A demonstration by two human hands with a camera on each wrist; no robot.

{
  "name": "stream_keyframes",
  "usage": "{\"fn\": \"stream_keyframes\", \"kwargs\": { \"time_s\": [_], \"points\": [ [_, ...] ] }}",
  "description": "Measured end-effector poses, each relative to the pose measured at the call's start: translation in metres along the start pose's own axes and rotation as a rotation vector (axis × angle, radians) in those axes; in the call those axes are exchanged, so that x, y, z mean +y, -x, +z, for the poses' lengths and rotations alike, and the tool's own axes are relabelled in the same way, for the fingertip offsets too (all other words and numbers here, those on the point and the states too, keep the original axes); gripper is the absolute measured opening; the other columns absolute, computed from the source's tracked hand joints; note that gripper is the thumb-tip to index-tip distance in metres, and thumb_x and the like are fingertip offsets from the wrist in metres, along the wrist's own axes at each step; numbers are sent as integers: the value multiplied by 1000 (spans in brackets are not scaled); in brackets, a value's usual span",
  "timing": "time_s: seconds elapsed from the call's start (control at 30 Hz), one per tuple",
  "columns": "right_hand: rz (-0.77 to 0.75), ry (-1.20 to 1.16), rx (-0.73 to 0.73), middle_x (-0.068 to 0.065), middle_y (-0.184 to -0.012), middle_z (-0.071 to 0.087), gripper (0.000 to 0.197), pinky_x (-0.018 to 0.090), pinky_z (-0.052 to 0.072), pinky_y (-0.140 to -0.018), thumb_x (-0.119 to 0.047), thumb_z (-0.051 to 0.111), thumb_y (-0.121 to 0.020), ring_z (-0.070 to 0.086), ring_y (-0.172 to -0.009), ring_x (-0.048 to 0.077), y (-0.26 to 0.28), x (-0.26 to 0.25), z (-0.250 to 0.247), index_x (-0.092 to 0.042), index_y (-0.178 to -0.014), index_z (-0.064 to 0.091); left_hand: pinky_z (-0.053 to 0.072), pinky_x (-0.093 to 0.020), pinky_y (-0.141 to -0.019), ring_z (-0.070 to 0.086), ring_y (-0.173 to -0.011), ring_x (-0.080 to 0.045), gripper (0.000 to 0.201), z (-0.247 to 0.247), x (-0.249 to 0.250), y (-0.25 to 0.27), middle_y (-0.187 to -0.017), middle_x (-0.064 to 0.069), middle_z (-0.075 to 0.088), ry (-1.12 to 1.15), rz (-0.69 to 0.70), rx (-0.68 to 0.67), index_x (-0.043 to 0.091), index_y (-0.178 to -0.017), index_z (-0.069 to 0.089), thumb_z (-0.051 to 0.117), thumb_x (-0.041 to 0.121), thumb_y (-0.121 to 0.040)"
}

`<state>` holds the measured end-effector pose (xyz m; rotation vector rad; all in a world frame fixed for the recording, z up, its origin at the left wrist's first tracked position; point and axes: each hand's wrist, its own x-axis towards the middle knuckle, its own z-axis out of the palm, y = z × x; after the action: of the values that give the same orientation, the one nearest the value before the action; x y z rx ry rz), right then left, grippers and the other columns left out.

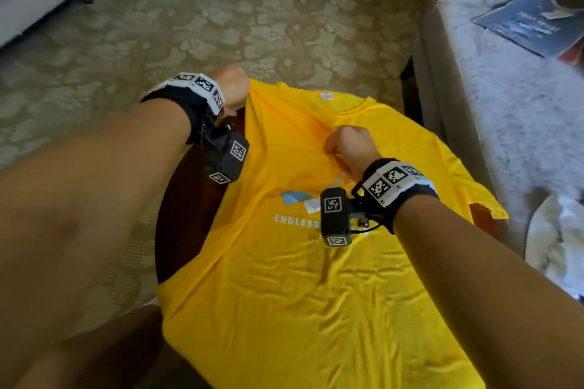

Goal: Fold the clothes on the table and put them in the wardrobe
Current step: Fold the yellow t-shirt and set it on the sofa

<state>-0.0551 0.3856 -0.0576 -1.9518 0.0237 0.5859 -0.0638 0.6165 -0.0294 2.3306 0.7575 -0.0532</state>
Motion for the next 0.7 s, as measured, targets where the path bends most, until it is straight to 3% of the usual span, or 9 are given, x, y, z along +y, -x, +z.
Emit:
{"fn": "stream_keyframes", "kwargs": {
  "time_s": [0.1,0.17,0.3,0.37,0.47,0.53,0.6,0.67,0.7],
  "points": [
    [22,-125,-3,-7,-38,39,52,20,31,-41,5,53,-78,39,-37,16,7,3,-1,-18,-32,46,58,-42,-82,65,-105,-31,33,-20,8,1,-121,-18,62,167,-9,50,-2,-126,55,42,5,-96],
    [34,-246,20,-2,-41,33,48,17,29,-36,6,52,-76,36,-29,17,10,5,-3,-20,-37,43,59,-40,-78,68,-93,-27,28,-28,15,0,-109,-17,66,223,0,74,-3,-118,59,47,3,-93],
    [7,-277,73,2,-42,42,32,23,35,-41,-4,61,-83,43,-41,22,5,12,-9,-13,-57,46,60,-42,-74,69,-77,-27,16,-20,23,-6,-93,-18,68,146,2,124,0,-102,66,58,1,-88],
    [-11,-263,65,9,-44,50,37,22,36,-38,-13,65,-89,45,-38,22,0,17,-13,-9,-56,49,60,-44,-72,70,-75,-29,13,-6,19,-10,-91,-18,70,33,4,127,-2,-94,68,60,6,-88],
    [-14,-232,90,11,-42,51,45,26,38,-43,-15,66,-88,43,-37,22,-8,21,-17,-9,-47,49,59,-40,-70,70,-71,-31,22,15,5,-21,-79,-19,70,-157,27,108,-4,-83,69,66,18,-85],
    [9,-251,112,9,-40,48,44,26,35,-44,-13,63,-86,41,-38,21,-13,21,-19,-10,-46,46,49,-35,-60,62,-68,-29,29,24,-3,-27,-69,-15,61,-199,15,122,1,-73,62,68,27,-84],
    [34,-205,124,8,-40,48,41,24,35,-43,-15,61,-85,41,-38,20,-16,20,-19,-11,-46,46,44,-35,-62,59,-75,-31,33,29,-8,-31,-79,-18,63,-206,1,122,0,-82,64,68,33,-84],
    [54,-104,117,7,-40,51,38,21,36,-38,-16,60,-86,43,-34,20,-16,19,-18,-9,-50,49,50,-39,-71,62,-87,-35,37,28,-10,-32,-98,-22,65,-195,-14,134,-3,-99,64,68,31,-84],
    [65,-59,114,6,-41,52,38,20,36,-37,-15,61,-87,44,-33,18,-16,18,-17,-8,-51,50,50,-39,-71,62,-88,-37,36,26,-11,-29,-101,-25,65,-196,-25,135,-4,-100,63,68,28,-84]
  ]
}}
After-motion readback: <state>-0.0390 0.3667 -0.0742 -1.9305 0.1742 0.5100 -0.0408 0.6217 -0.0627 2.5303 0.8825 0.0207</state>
